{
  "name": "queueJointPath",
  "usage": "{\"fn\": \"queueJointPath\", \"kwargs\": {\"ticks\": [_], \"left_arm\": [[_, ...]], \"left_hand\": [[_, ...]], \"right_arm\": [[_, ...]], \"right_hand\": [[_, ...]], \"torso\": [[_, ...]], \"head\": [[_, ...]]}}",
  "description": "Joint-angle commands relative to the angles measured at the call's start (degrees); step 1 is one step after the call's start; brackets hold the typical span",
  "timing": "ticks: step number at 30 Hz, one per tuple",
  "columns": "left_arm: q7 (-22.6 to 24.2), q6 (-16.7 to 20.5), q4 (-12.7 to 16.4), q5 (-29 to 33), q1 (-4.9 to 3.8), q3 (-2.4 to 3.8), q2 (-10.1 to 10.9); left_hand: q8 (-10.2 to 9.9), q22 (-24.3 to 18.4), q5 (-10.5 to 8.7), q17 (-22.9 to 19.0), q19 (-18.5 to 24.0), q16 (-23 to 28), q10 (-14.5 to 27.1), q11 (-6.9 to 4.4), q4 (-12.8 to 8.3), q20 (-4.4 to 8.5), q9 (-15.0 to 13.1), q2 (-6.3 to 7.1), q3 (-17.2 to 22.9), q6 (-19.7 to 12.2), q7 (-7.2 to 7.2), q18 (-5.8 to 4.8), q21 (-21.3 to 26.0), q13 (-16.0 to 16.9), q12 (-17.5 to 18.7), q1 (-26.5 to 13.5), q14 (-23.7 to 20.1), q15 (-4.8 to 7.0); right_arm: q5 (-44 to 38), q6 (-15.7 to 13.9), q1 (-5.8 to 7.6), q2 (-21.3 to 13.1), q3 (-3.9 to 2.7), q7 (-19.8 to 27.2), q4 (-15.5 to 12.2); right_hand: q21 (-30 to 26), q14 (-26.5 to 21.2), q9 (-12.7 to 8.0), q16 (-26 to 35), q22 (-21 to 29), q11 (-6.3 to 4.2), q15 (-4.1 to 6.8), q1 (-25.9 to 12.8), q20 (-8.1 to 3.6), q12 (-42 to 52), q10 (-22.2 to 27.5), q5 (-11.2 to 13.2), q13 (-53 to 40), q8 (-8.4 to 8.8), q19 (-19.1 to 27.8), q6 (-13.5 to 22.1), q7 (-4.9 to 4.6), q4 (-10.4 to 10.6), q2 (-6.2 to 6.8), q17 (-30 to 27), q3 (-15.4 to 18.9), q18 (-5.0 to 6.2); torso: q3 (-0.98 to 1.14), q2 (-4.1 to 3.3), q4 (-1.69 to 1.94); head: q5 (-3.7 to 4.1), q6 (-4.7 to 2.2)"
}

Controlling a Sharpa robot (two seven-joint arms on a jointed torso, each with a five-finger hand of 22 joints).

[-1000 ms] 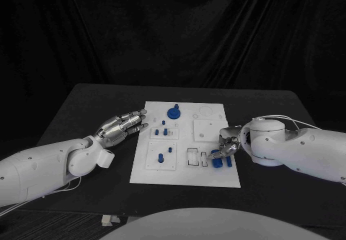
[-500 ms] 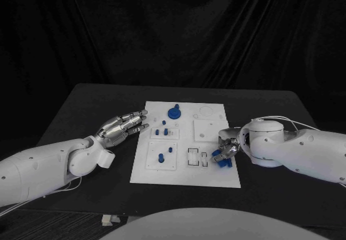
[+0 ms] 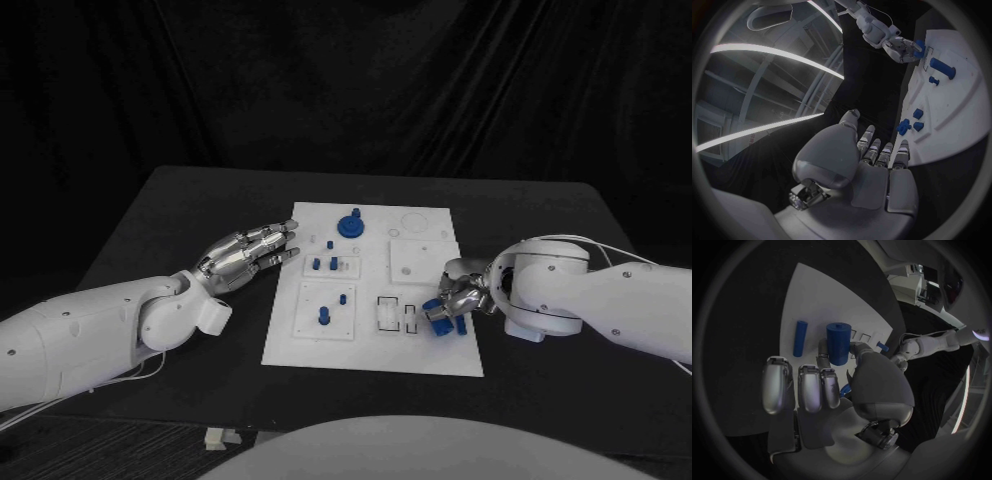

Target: Assemble the parts on the task board

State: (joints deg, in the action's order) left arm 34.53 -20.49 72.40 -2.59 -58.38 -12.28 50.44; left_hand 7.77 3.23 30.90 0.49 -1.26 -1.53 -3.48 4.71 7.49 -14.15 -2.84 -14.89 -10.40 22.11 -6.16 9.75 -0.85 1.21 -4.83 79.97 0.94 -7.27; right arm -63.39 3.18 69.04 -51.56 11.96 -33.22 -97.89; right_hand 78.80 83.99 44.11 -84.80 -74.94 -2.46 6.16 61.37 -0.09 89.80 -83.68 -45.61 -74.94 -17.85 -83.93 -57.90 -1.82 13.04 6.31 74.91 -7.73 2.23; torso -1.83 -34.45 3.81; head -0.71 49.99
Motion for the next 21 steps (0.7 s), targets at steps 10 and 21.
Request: {"fn": "queueJointPath", "kwargs": {"ticks": [10, 21], "left_arm": [[0.42, -0.70, 0.25, 0.36, 0.10, 0.05, 0.06], [0.43, -0.91, 0.19, 0.36, 0.12, 0.05, 0.01]], "left_hand": [[0.38, -0.04, 0.40, 0.09, -0.16, -0.29, -0.01, 0.21, -0.13, -0.45, -0.06, -0.22, 0.21, 0.15, -0.46, 0.58, -0.08, 0.10, -0.39, 0.08, -0.02, -0.49], [0.39, -0.01, 0.44, 0.09, -0.17, -0.30, -0.02, 0.24, -0.19, -0.46, -0.06, -0.21, 0.24, 0.14, -0.48, 0.58, -0.09, 0.10, -0.40, 0.11, -0.02, -0.48]], "right_arm": [[22.98, -5.36, 1.89, 1.30, -0.07, -0.19, 0.59], [23.82, -4.66, 1.35, 4.01, -0.06, -0.48, 2.89]], "right_hand": [[-0.06, 4.21, 1.47, -0.40, -11.54, -0.05, -0.18, -3.60, 0.47, 0.20, -6.32, 4.18, -15.06, -1.15, -1.95, 0.87, 0.19, -4.35, -1.32, 5.09, -6.26, 0.42], [-0.97, 4.10, 1.13, -0.21, -11.25, 0.49, -0.62, -6.30, 0.84, 0.20, -6.32, 16.29, -15.06, -1.34, -1.61, 2.49, -0.43, -3.28, -2.05, 4.68, -5.33, 0.62]], "torso": [[0.00, 0.00, 0.05], [-0.03, -0.04, 0.09]], "head": [[-0.12, 0.01], [-0.21, 0.01]]}}
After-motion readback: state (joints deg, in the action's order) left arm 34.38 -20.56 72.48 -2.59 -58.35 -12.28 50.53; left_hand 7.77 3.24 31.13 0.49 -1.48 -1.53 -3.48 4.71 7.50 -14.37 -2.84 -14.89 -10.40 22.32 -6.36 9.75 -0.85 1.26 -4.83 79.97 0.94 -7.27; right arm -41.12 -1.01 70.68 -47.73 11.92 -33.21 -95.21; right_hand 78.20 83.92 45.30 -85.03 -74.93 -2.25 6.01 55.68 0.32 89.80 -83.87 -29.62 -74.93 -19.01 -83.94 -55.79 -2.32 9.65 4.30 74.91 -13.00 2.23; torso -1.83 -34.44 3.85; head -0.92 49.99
